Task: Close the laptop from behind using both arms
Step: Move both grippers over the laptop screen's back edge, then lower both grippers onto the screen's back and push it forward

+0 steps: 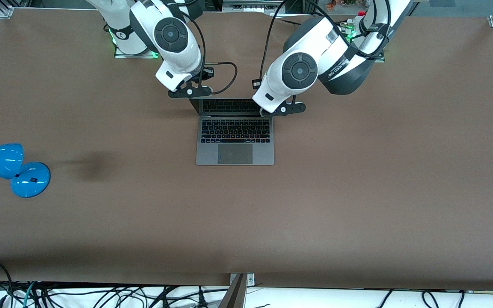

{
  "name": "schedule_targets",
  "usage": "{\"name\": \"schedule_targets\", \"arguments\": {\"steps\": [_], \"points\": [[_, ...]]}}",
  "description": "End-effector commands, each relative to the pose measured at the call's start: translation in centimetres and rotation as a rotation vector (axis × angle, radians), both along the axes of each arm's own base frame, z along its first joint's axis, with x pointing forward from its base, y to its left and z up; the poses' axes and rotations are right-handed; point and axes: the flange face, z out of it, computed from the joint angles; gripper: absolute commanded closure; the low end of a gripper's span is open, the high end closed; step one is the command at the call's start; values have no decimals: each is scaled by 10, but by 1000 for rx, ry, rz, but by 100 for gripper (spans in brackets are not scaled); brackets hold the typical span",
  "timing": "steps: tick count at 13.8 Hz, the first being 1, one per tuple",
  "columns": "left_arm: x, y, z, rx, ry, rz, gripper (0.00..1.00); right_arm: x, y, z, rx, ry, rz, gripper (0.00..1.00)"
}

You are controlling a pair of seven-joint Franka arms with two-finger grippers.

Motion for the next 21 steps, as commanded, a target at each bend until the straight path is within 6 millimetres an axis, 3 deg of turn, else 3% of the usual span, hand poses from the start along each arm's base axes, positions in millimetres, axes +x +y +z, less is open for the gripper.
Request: {"name": "schedule_targets", "arguments": {"steps": [1, 4, 11, 21], "points": [[-7, 0, -15, 12, 33, 19, 100, 4, 5, -9, 14, 7, -5, 100], [-9, 0, -39, 24, 51, 43, 100, 10, 2, -25, 12, 41, -10, 100], [3, -7, -78, -3, 47, 82, 100, 43, -1, -30, 4, -12, 14, 100], [30, -11, -90, -50, 0, 126, 100, 96, -9, -46, 23, -19, -19, 100]]}}
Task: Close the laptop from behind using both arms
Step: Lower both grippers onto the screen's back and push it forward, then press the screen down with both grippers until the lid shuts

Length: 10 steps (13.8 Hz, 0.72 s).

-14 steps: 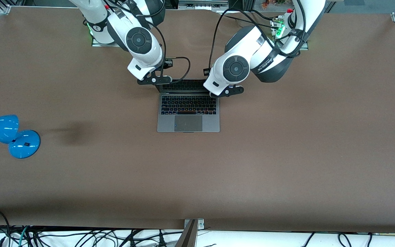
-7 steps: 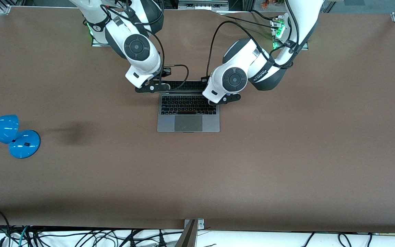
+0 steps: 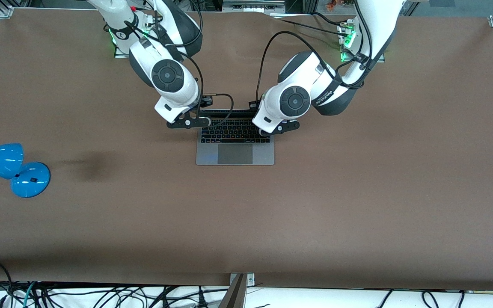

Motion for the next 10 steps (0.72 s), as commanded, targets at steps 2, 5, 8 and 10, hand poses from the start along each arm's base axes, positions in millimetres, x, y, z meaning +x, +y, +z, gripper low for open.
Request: {"name": "schedule_targets", "arguments": {"steps": [2, 5, 8, 10], "points": [[13, -4, -13, -18, 25, 26, 100, 27, 2, -10, 3, -15, 11, 100], [20, -6, -27, -10, 7, 25, 100, 37, 4, -19, 12, -24, 11, 100], [26, -6, -37, -9, 3, 27, 100, 44, 4, -32, 17, -29, 10, 100], [29, -6, -46, -17, -6, 39, 100, 53, -5, -41, 7, -44, 3, 100]]}}
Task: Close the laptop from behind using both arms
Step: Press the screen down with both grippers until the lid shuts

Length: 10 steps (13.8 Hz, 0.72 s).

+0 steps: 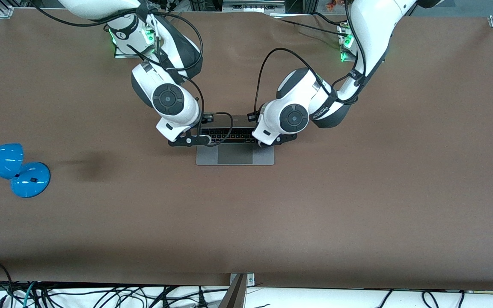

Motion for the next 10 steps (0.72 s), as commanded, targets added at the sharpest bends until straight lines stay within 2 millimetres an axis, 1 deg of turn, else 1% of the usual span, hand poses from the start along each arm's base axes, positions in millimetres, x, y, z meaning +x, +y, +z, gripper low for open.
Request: {"name": "schedule_targets", "arguments": {"steps": [1, 3, 5, 8, 10], "points": [[9, -4, -8, -2, -15, 6, 100, 15, -5, -13, -7, -16, 4, 100], [17, -2, -15, -2, -13, 17, 100, 24, -4, -15, 3, -25, 0, 100], [19, 0, -24, 16, -18, 7, 100, 34, -2, -18, 16, -25, -9, 100], [30, 0, -34, 12, -22, 15, 100, 41, -4, -37, 8, -15, -4, 100], [36, 0, -41, 2, -33, 30, 100, 49, -7, -45, 5, -17, -9, 100]]}}
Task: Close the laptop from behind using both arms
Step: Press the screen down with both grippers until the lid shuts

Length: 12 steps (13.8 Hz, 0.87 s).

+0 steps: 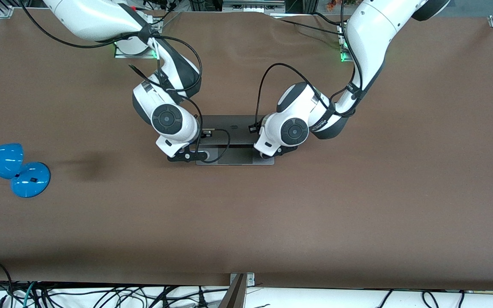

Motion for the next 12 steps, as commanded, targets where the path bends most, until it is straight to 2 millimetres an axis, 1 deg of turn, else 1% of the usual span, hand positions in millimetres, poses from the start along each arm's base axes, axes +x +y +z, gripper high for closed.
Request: {"name": "schedule_targets", "arguments": {"steps": [1, 3, 5, 8, 10, 12], "points": [[12, -6, -14, -6, -26, 10, 100, 19, -3, -12, -2, -13, 1, 100], [14, -5, -23, -9, -26, 18, 100, 28, -2, -19, 16, -21, -9, 100], [15, -5, -31, -11, -29, 27, 100, 38, -9, -28, 30, -43, -20, 100], [17, -3, -54, 10, -54, 16, 100, 39, -5, -46, 49, -51, -17, 100], [21, -2, -64, 17, -59, 12, 100, 40, -7, -59, 40, -56, -5, 100], [22, -1, -73, 19, -51, 15, 100, 45, -8, -67, 48, -57, -12, 100]]}}
